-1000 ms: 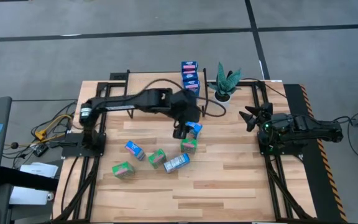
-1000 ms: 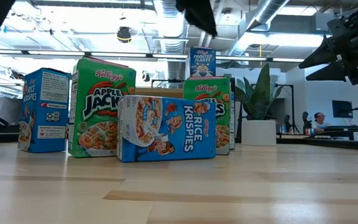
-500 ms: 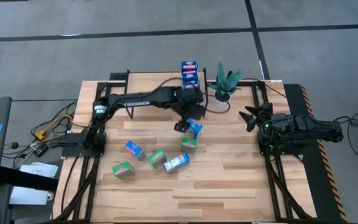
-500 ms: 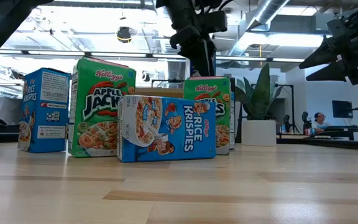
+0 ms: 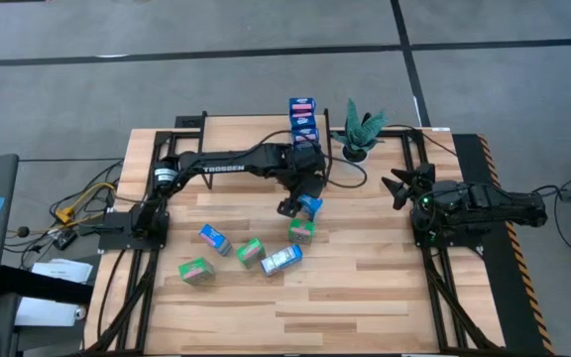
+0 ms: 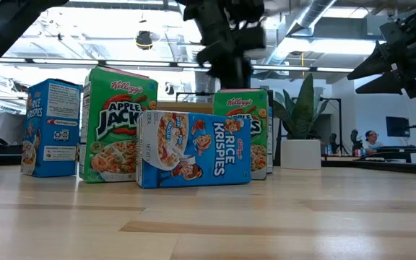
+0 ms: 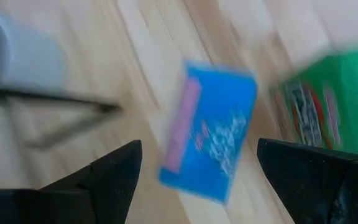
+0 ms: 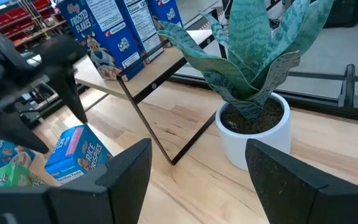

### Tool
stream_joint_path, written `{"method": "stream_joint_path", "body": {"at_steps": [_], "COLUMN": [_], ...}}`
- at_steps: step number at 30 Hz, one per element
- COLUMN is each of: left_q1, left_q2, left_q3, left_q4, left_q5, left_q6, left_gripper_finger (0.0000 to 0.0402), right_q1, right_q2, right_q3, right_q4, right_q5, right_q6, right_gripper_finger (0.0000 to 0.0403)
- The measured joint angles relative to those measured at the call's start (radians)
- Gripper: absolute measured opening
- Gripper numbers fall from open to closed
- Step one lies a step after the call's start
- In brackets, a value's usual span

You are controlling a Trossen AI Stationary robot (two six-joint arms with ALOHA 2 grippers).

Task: Stack cereal on shelf
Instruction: Put the top light blue cereal box on the shelf

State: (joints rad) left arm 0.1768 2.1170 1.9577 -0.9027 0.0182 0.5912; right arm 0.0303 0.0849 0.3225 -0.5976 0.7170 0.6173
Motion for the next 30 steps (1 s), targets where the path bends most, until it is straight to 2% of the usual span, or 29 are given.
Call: {"method": "stream_joint_path", "body": {"at_steps": [15, 19, 22, 30], "left_q1": [-0.011, -0.016, -0.015, -0.015], "left_q2": [0.041, 0.041, 0.041, 0.041], "left_q3": [0.0, 0.0, 0.0, 0.0], "left_q4": [-0.028, -0.026, -0.027, -0.037], "left_q5": [-0.003, -0.042, -0.057, -0.06], "left_q6": [-0.011, -0.01, -0.012, -0.055], "left_gripper_finger": [0.0309, 0.0306, 0.029, 0.0207], "right_q1": [0.0, 0.0, 0.0, 0.0], "right_q2": [0.0, 0.0, 0.0, 0.0], "right_q3": [0.0, 0.0, 0.0, 0.0], "right_q4": [0.0, 0.0, 0.0, 0.0], "right_q5": [0.001, 0.002, 0.003, 0.003], "right_q6": [0.001, 0.001, 0.001, 0.002], "right_gripper_finger": [0.0286, 0.0286, 0.0286, 0.0286]}}
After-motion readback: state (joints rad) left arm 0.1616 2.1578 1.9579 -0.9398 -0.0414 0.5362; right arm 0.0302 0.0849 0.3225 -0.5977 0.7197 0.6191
